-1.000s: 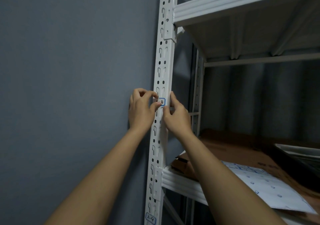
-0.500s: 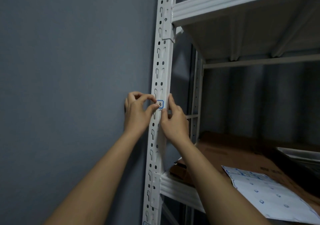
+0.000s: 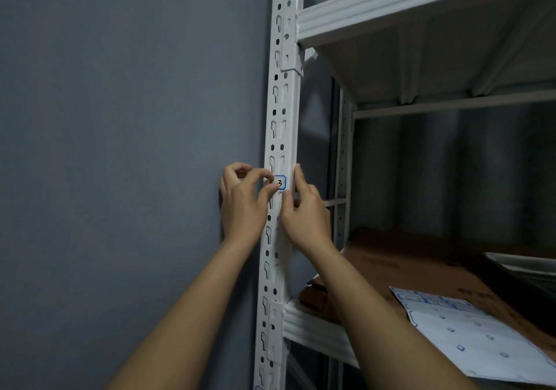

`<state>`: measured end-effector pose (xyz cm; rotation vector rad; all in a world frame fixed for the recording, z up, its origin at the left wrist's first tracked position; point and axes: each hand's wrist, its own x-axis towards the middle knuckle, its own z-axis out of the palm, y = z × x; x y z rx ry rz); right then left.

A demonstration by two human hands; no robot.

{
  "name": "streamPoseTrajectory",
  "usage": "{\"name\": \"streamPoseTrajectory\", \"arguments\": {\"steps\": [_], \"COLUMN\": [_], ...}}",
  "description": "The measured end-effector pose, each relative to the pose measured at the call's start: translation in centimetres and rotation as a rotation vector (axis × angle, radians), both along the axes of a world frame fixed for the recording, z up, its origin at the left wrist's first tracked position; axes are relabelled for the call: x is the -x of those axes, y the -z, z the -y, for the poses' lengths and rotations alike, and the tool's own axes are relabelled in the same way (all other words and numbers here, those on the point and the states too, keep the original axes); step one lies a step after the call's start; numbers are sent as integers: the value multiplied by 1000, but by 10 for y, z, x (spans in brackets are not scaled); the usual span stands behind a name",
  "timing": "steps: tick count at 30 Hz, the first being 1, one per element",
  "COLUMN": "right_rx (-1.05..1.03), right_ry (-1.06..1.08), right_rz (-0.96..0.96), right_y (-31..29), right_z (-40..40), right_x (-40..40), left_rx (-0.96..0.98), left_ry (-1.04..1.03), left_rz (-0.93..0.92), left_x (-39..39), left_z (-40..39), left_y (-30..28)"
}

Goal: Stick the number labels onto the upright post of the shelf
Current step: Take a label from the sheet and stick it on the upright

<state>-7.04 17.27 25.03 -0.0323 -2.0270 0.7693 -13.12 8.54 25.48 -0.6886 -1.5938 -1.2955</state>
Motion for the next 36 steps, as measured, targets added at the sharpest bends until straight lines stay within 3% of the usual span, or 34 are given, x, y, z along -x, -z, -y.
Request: {"name": "streamPoseTrajectory", "arguments": {"steps": [11, 17, 27, 31, 36], "right_rx": [-31, -24, -22, -29, -43], "right_ry": [53, 54, 58, 75, 104], "right_rz": [-11, 21, 21, 12, 9], "right_y": [2, 0, 1, 3, 4], "right_z": [1, 6, 8, 4, 7], "right_x": [4, -2, -2, 0, 3], "left_rx": [32, 89, 77, 51, 156], "left_ry": [168, 115, 2, 27, 101], "left_rz": [53, 100, -35, -30, -2], "left_x": [12, 4, 0, 3, 12], "left_z": [1, 4, 4, 0, 3], "left_y": [-4, -6, -1, 4, 0]}}
